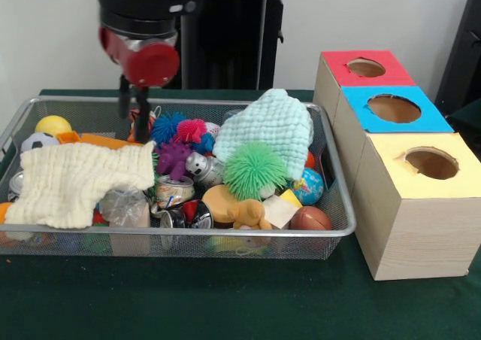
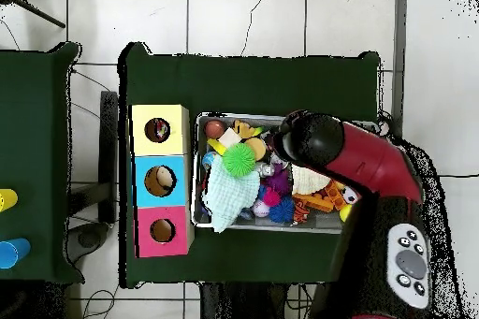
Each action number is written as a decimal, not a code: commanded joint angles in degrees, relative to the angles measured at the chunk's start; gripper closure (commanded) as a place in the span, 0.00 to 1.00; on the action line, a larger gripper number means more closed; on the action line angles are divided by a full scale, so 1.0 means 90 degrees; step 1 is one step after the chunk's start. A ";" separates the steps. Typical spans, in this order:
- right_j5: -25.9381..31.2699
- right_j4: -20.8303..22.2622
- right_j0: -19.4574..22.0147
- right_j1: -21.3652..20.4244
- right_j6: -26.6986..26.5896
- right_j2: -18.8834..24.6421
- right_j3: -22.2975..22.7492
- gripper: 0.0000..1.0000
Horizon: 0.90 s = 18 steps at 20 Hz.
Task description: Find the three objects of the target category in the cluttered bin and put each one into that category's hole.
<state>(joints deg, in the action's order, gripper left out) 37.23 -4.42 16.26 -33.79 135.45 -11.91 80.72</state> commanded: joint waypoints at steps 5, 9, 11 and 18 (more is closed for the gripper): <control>-0.0256 0.0479 0.1053 0.1421 -0.0456 0.0673 -0.0518 0.00; -0.0477 0.0704 0.1105 0.1825 -0.0361 0.0480 -0.0811 0.00; -0.0547 0.0739 0.1191 0.1909 -0.0383 0.0546 -0.0776 0.00; -0.0589 0.0739 0.1386 0.1743 -0.0460 0.0943 -0.0203 0.00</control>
<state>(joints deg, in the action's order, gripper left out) 33.93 -0.24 27.78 -19.48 135.45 -10.65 75.46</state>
